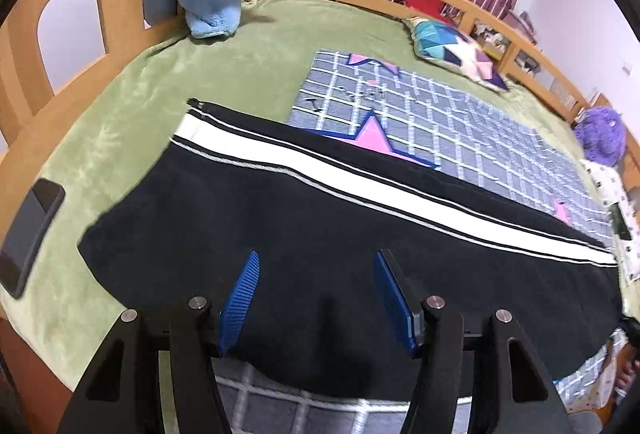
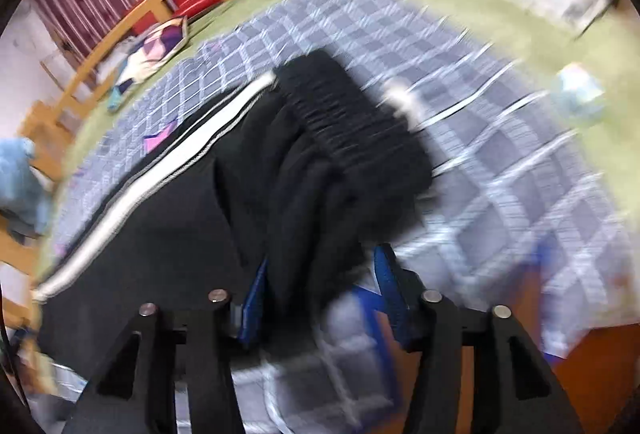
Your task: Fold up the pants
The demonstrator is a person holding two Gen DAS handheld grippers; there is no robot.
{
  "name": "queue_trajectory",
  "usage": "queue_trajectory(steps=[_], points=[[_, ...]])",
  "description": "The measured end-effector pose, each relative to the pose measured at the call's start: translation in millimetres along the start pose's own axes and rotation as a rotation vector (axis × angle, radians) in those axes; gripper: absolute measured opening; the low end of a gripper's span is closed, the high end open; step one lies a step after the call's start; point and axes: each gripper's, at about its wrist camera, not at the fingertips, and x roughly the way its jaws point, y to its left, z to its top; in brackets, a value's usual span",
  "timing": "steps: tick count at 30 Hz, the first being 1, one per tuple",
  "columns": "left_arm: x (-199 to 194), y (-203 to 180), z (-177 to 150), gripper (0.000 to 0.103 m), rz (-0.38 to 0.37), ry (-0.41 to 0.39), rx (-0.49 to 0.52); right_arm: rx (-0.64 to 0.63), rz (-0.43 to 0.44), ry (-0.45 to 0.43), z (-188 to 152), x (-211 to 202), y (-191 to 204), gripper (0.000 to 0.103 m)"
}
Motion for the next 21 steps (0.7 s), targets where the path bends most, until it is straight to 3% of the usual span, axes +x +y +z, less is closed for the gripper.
queue_trajectory(steps=[4,9,11,15,21], points=[[13,11,14,0.058,0.029,0.009,-0.012,-0.108,-0.070,-0.089,5,-40,40,0.051],[29,19,40,0.058,0.082,0.055,-0.031,-0.208,0.083,-0.155,27,-47,142,0.053],[32,24,52,0.058,0.140,0.056,-0.031,-0.241,0.158,-0.141,34,-32,190,0.054],[34,33,71,0.058,0.134,0.056,-0.043,-0.306,0.314,-0.056,36,14,279,0.056],[41,32,75,0.058,0.111,0.034,0.039,-0.471,0.333,0.079,21,95,371,0.056]])
